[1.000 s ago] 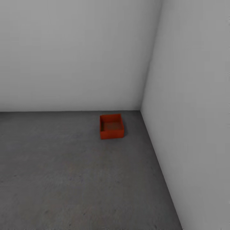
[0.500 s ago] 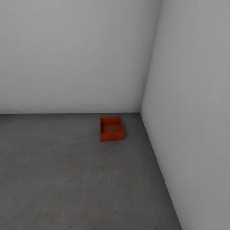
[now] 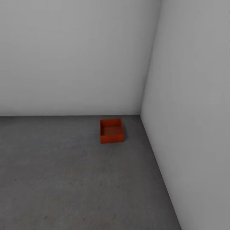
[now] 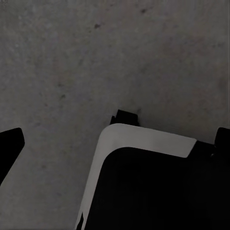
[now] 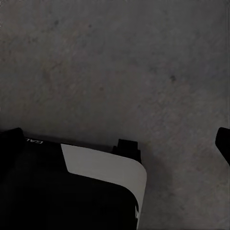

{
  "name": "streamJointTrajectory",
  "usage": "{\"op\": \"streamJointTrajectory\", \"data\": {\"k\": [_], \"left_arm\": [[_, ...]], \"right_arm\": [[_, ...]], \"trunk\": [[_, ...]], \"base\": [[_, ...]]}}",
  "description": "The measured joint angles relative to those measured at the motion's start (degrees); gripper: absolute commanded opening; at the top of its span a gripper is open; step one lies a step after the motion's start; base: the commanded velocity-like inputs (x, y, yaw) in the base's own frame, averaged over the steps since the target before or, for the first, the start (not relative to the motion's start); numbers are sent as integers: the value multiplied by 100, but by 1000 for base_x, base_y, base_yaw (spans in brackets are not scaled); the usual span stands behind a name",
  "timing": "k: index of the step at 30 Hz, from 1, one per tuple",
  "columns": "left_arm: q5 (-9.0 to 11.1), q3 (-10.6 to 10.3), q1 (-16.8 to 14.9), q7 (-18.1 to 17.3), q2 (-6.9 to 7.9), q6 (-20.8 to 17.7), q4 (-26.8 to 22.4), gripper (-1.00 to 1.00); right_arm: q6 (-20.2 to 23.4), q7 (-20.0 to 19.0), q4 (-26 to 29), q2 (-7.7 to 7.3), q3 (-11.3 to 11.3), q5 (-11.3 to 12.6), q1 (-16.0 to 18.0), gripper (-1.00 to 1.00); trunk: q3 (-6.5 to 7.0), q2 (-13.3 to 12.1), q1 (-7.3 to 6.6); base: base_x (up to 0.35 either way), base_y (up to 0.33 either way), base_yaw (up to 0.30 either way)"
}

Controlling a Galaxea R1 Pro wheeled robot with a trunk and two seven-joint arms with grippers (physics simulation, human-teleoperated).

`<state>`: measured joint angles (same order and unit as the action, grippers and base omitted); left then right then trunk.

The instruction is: Move the two storage containers from the living room to the garage. In the garage, place one container on the floor and stack the other container on top of it (either order is fine).

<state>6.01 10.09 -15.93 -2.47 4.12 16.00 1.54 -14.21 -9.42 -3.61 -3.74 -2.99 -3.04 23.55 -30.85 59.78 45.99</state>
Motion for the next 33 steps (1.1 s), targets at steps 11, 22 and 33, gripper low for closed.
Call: {"op": "streamJointTrajectory", "data": {"k": [11,22,33], "left_arm": [[0,-1,0,1,0,-1,5,100],[0,-1,0,8,0,-1,4,100],[0,-1,0,3,0,-1,5,100]], "right_arm": [[-1,-57,-1,-1,0,0,0,100],[1,-60,-1,-2,0,0,0,100],[1,-61,-1,-1,1,0,0,100]], "trunk": [[174,-159,-87],[475,-601,-329],[776,-1042,-567]], "base": [[0,0,0],[0,0,0],[-129,0,-2]]}}
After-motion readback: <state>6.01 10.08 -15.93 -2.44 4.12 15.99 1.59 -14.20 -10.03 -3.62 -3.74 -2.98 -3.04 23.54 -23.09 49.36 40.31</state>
